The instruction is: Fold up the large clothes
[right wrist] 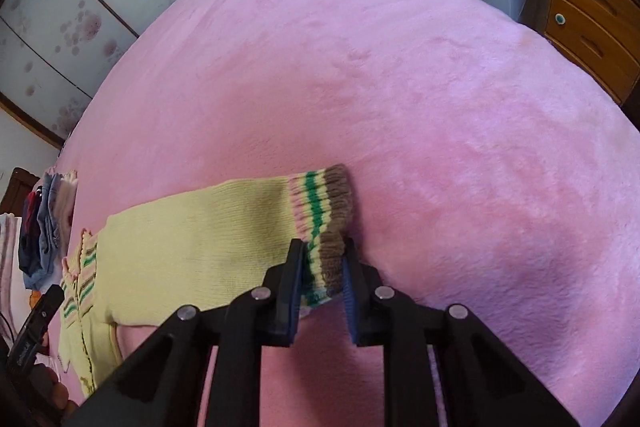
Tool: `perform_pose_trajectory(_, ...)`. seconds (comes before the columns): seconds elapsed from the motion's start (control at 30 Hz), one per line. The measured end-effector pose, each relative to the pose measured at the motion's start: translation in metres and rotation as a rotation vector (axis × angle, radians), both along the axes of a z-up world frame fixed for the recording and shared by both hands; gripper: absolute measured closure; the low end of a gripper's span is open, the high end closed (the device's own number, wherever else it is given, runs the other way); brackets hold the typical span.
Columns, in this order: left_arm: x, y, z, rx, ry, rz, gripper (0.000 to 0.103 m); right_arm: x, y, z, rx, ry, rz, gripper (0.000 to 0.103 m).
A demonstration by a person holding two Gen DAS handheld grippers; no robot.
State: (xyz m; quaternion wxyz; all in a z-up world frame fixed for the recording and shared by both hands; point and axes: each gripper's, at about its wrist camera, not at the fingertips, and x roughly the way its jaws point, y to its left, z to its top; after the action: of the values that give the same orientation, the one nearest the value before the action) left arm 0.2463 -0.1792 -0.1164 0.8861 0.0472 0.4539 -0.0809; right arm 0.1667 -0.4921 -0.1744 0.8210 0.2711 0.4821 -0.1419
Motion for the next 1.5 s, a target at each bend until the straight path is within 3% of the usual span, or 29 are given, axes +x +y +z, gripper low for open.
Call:
perform_pose_trajectory(0.17, -0.011, 0.038, 0.015, -0.019, -0.034, 0.05, 0.001, 0.0, 0.052, 0.059, 0.003, -0.201, 0.131, 0.09)
perform_pose_trajectory(0.27, -0.017, 0.068, 0.021, -0.043, -0.044, 0.099, 0.001, 0.009, 0.114, 0.092, 0.016, -0.303, 0.298, 0.09)
perform_pose_trajectory(0.33, -0.02, 0.091, 0.023, -0.067, -0.044, 0.138, 0.001, 0.019, 0.16, 0.101, 0.021, -0.326, 0.402, 0.09)
perform_pose_trajectory(0.43, -0.024, 0.122, 0.019, -0.1, -0.026, 0.175, 0.001, 0.032, 0.229, 0.092, 0.003, -0.309, 0.555, 0.089)
perform_pose_trajectory(0.63, -0.025, 0.151, -0.006, -0.151, 0.066, 0.154, 0.001, 0.042, 0.301, 0.037, -0.115, -0.161, 0.712, 0.078)
perform_pose_trajectory(0.73, -0.025, 0.151, -0.018, -0.234, 0.112, 0.087, 0.004, 0.028, 0.29, 0.036, -0.065, -0.165, 0.706, 0.074)
perform_pose_trajectory(0.8, -0.024, 0.145, -0.025, -0.301, 0.147, 0.034, 0.014, 0.019, 0.273, 0.041, -0.053, -0.179, 0.661, 0.063)
perform_pose_trajectory(0.87, -0.02, 0.138, -0.036, -0.383, 0.204, -0.018, 0.034, 0.008, 0.255, 0.044, -0.044, -0.191, 0.622, 0.061)
perform_pose_trajectory(0.93, -0.015, 0.131, -0.052, -0.471, 0.285, -0.041, 0.042, -0.005, 0.24, 0.043, -0.034, -0.197, 0.59, 0.061)
perform_pose_trajectory(1.03, -0.009, 0.129, -0.072, -0.553, 0.355, -0.012, 0.043, -0.018, 0.224, 0.045, -0.019, -0.205, 0.551, 0.061)
perform_pose_trajectory(1.2, -0.001, 0.133, -0.09, -0.654, 0.387, 0.027, 0.044, -0.03, 0.214, 0.042, 0.018, -0.204, 0.518, 0.061)
perform_pose_trajectory(1.43, 0.015, 0.111, -0.1, -0.653, 0.387, 0.0, 0.044, -0.035, 0.213, 0.028, 0.064, -0.174, 0.517, 0.061)
perform_pose_trajectory(1.5, 0.016, 0.106, -0.092, -0.632, 0.379, -0.003, 0.064, -0.037, 0.212, 0.025, 0.073, -0.168, 0.512, 0.061)
